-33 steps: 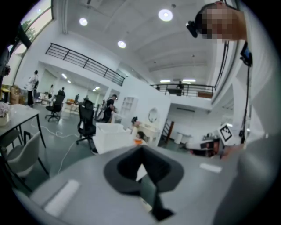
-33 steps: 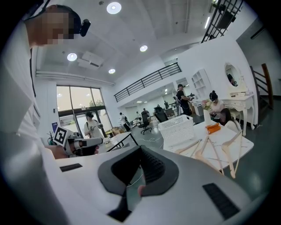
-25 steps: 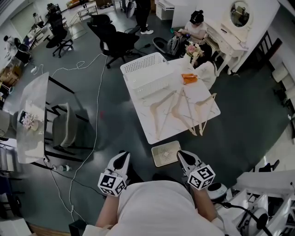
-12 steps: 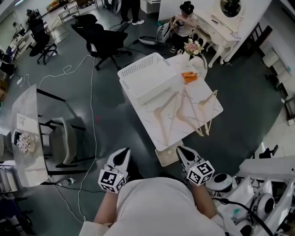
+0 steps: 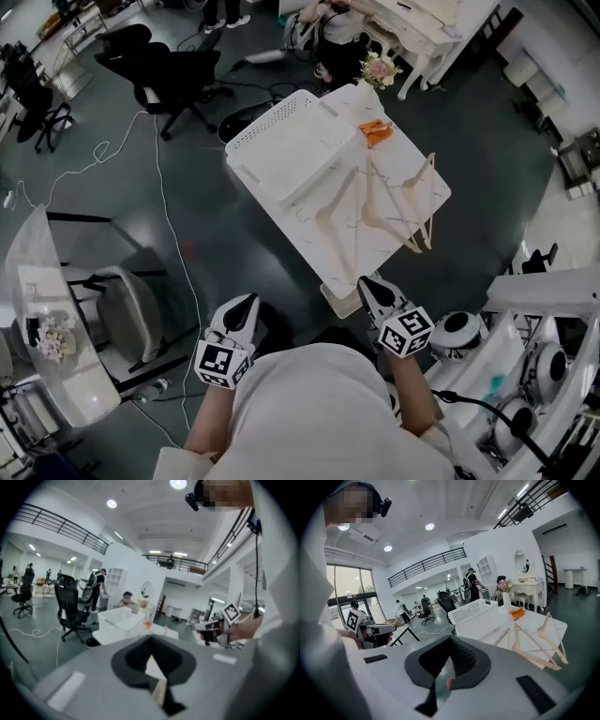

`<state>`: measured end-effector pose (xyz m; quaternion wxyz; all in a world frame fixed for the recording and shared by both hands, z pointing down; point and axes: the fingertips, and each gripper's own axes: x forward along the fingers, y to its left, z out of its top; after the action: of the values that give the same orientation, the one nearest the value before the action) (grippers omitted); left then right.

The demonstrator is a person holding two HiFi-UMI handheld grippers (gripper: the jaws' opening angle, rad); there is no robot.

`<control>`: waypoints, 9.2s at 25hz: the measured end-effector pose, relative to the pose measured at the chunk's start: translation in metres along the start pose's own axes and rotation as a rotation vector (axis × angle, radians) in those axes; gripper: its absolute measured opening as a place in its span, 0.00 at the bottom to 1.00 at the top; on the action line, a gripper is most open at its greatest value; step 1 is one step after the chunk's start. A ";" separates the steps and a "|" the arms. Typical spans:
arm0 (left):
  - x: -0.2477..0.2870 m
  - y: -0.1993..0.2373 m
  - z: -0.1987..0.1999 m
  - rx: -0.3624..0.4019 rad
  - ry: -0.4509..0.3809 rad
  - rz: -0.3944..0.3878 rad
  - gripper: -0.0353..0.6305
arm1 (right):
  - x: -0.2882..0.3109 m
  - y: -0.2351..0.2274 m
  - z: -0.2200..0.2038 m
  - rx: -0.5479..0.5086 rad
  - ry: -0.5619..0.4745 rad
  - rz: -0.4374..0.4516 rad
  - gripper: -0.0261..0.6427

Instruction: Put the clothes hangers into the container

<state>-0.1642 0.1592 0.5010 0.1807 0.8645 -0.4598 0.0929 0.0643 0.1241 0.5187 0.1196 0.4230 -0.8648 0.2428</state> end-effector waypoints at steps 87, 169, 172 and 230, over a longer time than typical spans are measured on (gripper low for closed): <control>0.049 0.058 -0.023 -0.135 0.078 0.088 0.06 | 0.136 -0.085 -0.091 0.313 0.398 0.152 0.15; 0.053 0.097 0.020 -0.104 -0.020 0.135 0.06 | 0.304 -0.048 0.116 0.417 0.358 0.297 0.14; 0.056 0.091 0.020 -0.095 -0.015 0.109 0.06 | 0.279 -0.046 0.112 0.402 0.287 0.284 0.11; 0.082 -0.035 -0.006 0.037 0.089 -0.327 0.06 | -0.050 -0.099 -0.044 0.281 -0.052 -0.291 0.04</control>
<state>-0.0892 0.1166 0.5257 0.1974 0.9260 -0.3029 0.1090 0.1733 0.1295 0.5672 0.0711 0.5620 -0.7551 0.3301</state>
